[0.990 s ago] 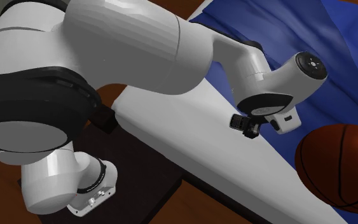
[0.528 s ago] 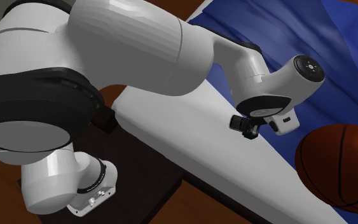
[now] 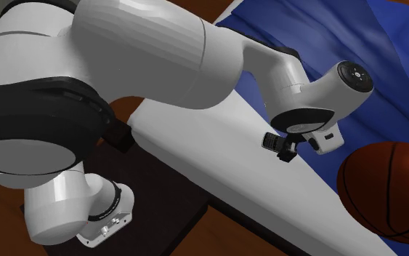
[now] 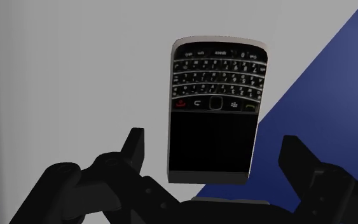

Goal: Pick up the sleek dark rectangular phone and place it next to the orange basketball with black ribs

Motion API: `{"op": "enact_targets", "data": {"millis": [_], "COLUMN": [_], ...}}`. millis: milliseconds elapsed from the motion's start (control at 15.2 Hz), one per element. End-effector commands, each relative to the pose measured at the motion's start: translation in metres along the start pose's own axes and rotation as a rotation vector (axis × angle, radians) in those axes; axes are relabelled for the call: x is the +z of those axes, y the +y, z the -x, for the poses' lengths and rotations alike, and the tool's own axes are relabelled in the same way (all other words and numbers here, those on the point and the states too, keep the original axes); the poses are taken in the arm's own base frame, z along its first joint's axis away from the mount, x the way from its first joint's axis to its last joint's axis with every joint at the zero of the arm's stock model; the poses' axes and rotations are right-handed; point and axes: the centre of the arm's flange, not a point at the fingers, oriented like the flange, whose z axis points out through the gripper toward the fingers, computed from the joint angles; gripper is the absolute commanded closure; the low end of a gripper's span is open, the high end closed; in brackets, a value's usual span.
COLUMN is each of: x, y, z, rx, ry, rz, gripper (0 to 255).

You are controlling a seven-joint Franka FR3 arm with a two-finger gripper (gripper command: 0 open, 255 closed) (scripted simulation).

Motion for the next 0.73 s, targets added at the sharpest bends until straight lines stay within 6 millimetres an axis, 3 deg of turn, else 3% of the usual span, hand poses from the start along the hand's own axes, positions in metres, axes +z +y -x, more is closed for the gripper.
{"op": "enact_targets", "data": {"millis": [0, 132, 660], "x": [-0.020, -0.044, -0.044], "y": [-0.002, -0.002, -0.002], "z": [0.000, 0.000, 0.000], "rx": [0.000, 0.000, 0.000], "ry": [0.000, 0.000, 0.000], "rz": [0.000, 0.000, 0.000], "gripper": [0, 0, 0]}}
